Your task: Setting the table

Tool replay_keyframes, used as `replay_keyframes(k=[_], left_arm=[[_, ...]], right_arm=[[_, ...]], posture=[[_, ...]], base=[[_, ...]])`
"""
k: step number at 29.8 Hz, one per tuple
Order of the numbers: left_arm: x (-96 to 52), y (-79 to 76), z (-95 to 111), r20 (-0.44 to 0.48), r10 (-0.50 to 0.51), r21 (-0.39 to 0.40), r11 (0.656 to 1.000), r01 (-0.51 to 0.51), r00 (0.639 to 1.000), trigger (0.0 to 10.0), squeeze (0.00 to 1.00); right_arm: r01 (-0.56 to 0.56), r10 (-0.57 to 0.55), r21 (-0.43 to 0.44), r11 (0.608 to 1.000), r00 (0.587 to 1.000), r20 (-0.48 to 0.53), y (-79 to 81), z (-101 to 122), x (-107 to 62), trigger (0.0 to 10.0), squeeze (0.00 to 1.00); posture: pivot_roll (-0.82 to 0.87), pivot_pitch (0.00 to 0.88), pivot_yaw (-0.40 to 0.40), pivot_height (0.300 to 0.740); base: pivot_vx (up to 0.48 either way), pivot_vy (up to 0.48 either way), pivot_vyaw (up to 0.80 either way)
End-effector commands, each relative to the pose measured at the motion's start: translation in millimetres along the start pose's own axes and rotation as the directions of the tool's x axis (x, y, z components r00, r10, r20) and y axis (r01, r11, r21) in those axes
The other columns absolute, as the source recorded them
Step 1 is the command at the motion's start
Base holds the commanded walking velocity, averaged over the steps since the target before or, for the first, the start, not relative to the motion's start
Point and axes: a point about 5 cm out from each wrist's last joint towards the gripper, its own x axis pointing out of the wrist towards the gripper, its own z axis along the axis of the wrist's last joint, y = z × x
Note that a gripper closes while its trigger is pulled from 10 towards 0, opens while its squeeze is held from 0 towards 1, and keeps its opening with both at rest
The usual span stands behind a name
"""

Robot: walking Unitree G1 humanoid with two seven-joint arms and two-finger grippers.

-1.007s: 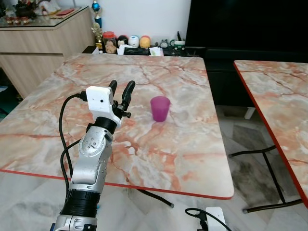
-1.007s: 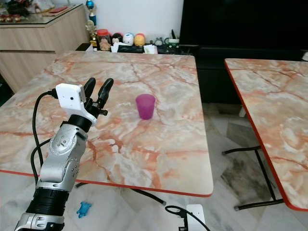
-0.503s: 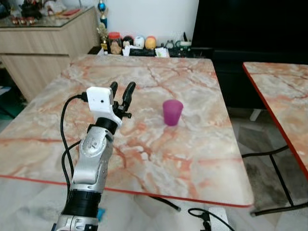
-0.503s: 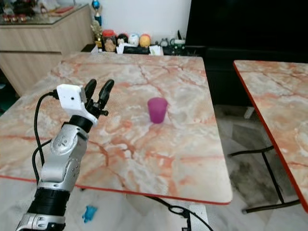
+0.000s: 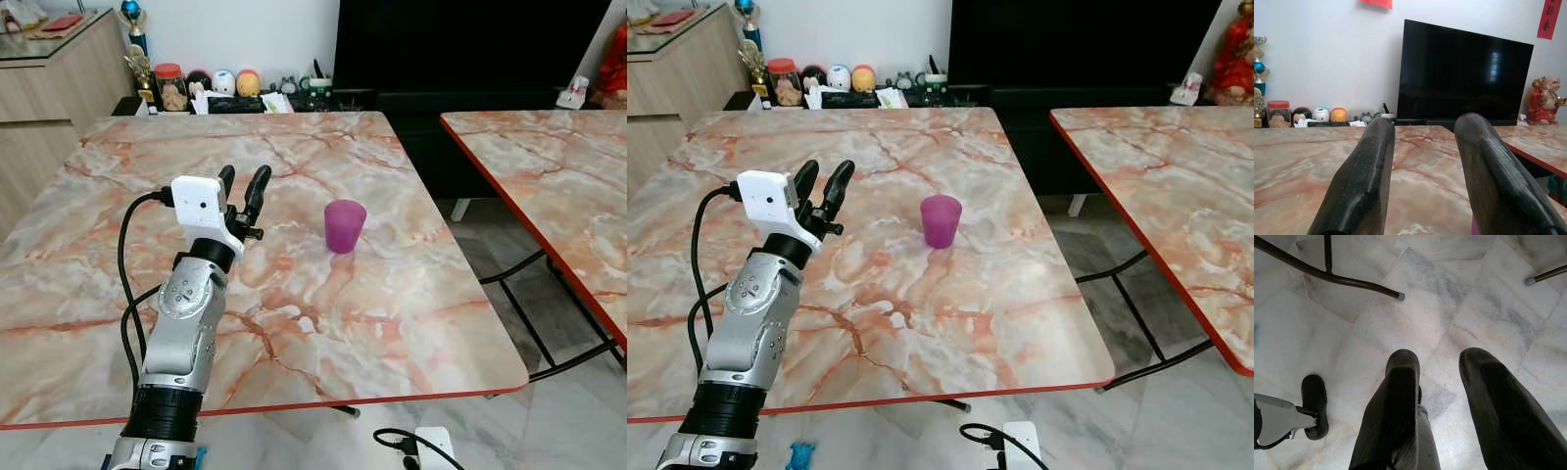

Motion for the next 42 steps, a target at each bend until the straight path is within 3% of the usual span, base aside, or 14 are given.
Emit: replay_keyframes(k=[1,11,15,16,18,22,25,30,33,36,38,42], left_arm=[[2.5,-3.0,3,0.011,-0.012,-0.001,1.0,0.013,1.0,10.0,0.0],[2.4,-11.7,-5,-0.052,-0.059,-0.024,0.998,0.058,0.997,10.0,0.0],[3.9,-16.8,-10,-0.094,-0.067,-0.09,0.994,0.059,0.993,10.0,0.0],[9.7,-26.9,-11,-0.122,-0.104,-0.138,0.987,0.086,0.987,10.0,0.0],[14.3,-35.5,-12,-0.156,-0.145,-0.154,0.981,0.121,0.977,10.0,0.0],[27.5,-56.5,-16,-0.242,-0.214,-0.111,0.975,0.192,0.946,10.0,0.0],[31.7,-66.2,-15,-0.212,-0.244,-0.111,0.968,0.225,0.946,10.0,0.0],[32.5,-69.3,-22,-0.238,-0.23,-0.074,0.973,0.219,0.944,10.0,0.0],[34.8,-71.9,-31,-0.318,-0.207,-0.076,0.978,0.193,0.925,10.0,0.0],[39.4,-75.5,-35,-0.381,-0.193,-0.122,0.98,0.158,0.904,10.0,0.0],[55.1,-87.2,-35,-0.432,-0.201,-0.202,0.972,0.123,0.879,10.0,0.0],[66.4,-92.0,-38,-0.471,-0.193,-0.223,0.97,0.095,0.861,10.0,0.0]], right_arm=[[0.006,-0.006,0.003,1.0,1.0,-0.006,-2.1,-1,-0.2,10.0,0.0],[0.006,-0.006,0.001,1.0,1.0,-0.011,-2.7,-3,-0.7,10.0,0.0],[0.005,-0.005,0.0,1.0,1.0,-0.012,-2.3,-4,-0.8,10.0,0.0],[0.004,-0.004,-0.002,1.0,1.0,-0.013,-1.8,-3,-0.7,10.0,0.0],[0.003,-0.003,-0.004,1.0,1.0,-0.012,-1.3,-3,-0.6,10.0,0.0],[0.0,0.0,-0.007,1.0,1.0,-0.011,-0.1,-2,-0.4,10.0,0.0],[0.0,0.0,-0.006,1.0,1.0,-0.009,0.5,-2,-0.3,10.0,0.0],[0.0,0.0,-0.005,1.0,1.0,-0.01,0.4,-2,-0.3,10.0,0.0],[0.0,0.0,-0.006,1.0,1.0,-0.012,0.3,-2,-0.3,10.0,0.0],[-0.001,0.001,-0.007,1.0,1.0,-0.013,0.0,-2,-0.3,10.0,0.0],[-0.004,0.004,-0.011,1.0,1.0,-0.016,0.5,-2,-0.3,10.0,0.0],[-0.006,0.006,-0.016,1.0,1.0,-0.017,0.8,-2,-0.1,10.0,0.0]], posture=[[0.13,0.0,-0.03,0.736],[0.14,0.0,-0.03,0.736],[0.13,0.0,-0.03,0.736],[0.14,0.0,-0.032,0.736],[0.14,0.0,-0.034,0.736],[0.14,0.0,-0.03,0.736],[0.13,0.0,-0.025,0.736],[0.14,0.0,-0.027,0.736],[0.14,0.0,-0.026,0.736],[0.14,0.0,-0.026,0.736],[0.14,0.0,-0.026,0.736],[0.13,0.0,-0.022,0.736]], base=[[0.0,0.0,0.0],[0.0,0.0,0.0],[0.0,0.0,0.0],[0.0,0.0,0.0],[0.0,0.0,0.0],[0.0,0.0,0.0],[0.0,0.0,0.0],[0.0,0.0,0.0],[0.0,0.0,0.0],[0.0,0.0,0.0],[0.0,0.0,0.0],[0.0,0.0,0.0]])
